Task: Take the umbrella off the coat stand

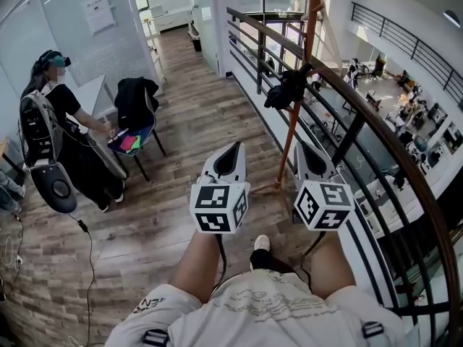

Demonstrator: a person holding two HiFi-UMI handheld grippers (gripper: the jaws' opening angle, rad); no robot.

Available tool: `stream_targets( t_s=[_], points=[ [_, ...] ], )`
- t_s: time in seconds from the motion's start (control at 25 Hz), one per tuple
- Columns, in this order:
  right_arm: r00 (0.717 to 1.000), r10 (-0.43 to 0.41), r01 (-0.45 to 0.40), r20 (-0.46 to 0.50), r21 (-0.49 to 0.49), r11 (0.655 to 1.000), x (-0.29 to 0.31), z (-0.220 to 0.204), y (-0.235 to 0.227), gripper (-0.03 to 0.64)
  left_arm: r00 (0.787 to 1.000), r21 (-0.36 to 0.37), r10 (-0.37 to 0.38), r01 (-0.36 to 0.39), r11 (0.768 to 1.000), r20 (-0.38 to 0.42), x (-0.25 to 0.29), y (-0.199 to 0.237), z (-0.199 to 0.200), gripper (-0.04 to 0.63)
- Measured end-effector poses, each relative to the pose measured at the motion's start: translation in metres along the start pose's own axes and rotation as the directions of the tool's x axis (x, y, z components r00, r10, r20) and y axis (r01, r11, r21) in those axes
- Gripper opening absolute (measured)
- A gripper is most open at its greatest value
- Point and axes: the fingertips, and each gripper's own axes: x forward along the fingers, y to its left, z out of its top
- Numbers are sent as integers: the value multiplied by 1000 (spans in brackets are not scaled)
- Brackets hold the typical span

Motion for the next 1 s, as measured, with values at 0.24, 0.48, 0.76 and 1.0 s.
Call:
stream_targets(
  t_s=[0.24, 0.48, 0.76, 1.0],
  points=[
    [1000, -24, 24, 9, -4, 1000, 21, -1, -15, -8, 1000, 3, -12, 12, 1000, -12, 24, 11, -8, -3],
    [999, -40, 40, 19, 4, 999, 54, -4, -31, -8, 999, 17, -44, 44, 999, -29, 63, 20, -14, -3],
    [998, -54, 55, 24, -6, 998, 108, 0, -55, -8, 997, 11, -69, 70, 998, -41, 124, 35, -14, -3],
    [997, -73, 73, 14, -16, 997, 166, 5, -84, -8, 996, 18, -79, 80, 997, -51, 189, 52, -7, -3]
  ],
)
